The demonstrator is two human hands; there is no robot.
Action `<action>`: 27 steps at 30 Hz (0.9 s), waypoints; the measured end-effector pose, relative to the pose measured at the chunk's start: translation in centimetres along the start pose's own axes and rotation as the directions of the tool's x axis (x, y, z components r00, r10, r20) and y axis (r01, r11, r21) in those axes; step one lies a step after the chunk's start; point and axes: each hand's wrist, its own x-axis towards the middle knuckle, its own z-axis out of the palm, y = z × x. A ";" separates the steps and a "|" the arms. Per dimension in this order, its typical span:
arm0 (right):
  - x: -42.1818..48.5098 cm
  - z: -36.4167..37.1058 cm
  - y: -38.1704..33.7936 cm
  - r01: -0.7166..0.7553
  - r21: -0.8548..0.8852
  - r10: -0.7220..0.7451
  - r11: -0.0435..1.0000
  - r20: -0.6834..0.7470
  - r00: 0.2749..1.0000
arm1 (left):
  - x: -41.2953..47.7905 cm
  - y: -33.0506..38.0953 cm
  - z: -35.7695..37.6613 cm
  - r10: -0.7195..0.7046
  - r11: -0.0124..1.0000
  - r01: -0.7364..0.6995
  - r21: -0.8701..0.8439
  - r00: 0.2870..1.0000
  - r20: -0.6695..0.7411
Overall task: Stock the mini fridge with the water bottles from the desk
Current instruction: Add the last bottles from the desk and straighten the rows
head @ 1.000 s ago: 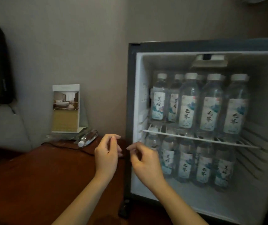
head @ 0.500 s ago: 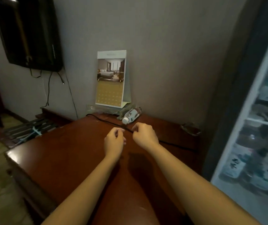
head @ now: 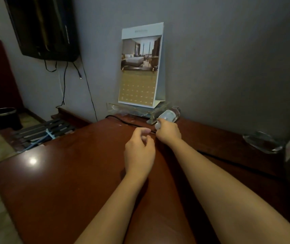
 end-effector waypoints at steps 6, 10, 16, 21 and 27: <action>0.4 1.2 -0.7 -0.068 0.210 0.094 0.975 -0.118 0.989 | 0.3 -0.3 -0.2 -0.036 0.999 0.036 0.000 0.999 -0.014; -1.4 -0.8 -0.3 -0.091 0.274 0.190 0.957 -0.360 0.914 | 0.0 0.1 -0.2 -0.034 0.999 0.034 0.010 0.999 0.003; -6.2 -7.7 -2.6 0.005 0.137 0.060 0.991 -0.468 0.882 | -1.2 1.6 -1.7 -0.056 0.998 0.057 -0.021 0.997 0.051; -12.0 -12.2 -4.3 0.042 0.106 0.008 0.993 -0.433 0.901 | -3.8 3.9 -4.1 -0.082 0.995 0.092 -0.032 0.968 0.236; -19.6 -17.7 -6.8 0.051 0.224 0.029 0.973 -0.338 0.941 | -8.2 9.3 -8.2 -0.015 1.000 0.004 0.025 0.884 0.468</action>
